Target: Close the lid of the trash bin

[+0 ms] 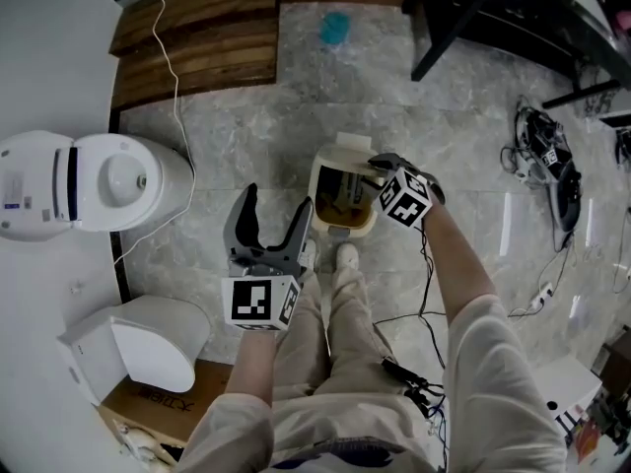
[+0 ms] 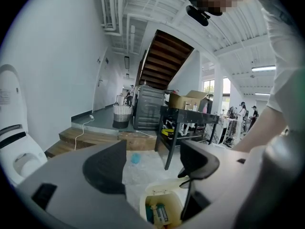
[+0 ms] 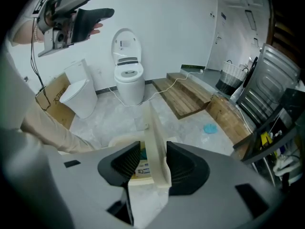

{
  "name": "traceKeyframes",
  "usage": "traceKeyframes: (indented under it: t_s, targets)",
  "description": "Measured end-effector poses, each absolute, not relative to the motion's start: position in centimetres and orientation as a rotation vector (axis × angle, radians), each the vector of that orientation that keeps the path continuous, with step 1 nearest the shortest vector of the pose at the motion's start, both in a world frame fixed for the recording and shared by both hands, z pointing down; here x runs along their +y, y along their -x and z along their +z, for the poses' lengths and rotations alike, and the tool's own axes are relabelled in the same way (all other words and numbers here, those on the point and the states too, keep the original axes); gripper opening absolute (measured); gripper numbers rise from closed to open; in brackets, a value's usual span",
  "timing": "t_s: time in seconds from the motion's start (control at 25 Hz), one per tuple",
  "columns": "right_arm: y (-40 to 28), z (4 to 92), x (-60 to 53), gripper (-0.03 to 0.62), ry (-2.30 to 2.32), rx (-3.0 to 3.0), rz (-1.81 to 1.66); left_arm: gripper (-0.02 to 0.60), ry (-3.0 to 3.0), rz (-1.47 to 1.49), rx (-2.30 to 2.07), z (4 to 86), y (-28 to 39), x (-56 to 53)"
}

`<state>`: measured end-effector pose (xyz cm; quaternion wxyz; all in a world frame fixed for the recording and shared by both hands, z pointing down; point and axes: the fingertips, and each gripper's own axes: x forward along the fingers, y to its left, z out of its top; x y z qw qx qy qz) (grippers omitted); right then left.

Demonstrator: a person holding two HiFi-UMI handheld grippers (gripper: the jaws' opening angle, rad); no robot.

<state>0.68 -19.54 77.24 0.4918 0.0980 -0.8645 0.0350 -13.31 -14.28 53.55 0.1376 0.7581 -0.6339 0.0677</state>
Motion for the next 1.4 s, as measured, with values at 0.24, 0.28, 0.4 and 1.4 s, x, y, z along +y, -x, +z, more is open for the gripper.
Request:
traceKeyframes:
  t_s: [0.24, 0.28, 0.4, 1.4]
  targets:
    - [-0.5, 79.3, -14.6, 0.190, -0.191, -2.102, 0.118, 0.339, -2.210, 0.224, -1.798, 55.4, 14.0, -13.9]
    - [-0.5, 79.8, -13.8, 0.190, -0.180, -2.097, 0.123, 0.339, -2.209, 0.227, -1.794, 55.7, 14.1, -13.9]
    - [-0.5, 81.6, -11.7, 0.196, -0.159, -2.089, 0.135, 0.339, -2.215, 0.245, -1.782, 56.7, 14.4, -13.6]
    - [-0.6, 93.2, -4.8, 0.198, -0.037, -2.009, 0.254, 0.339, -2.252, 0.257, -1.716, 63.6, 11.0, -14.6]
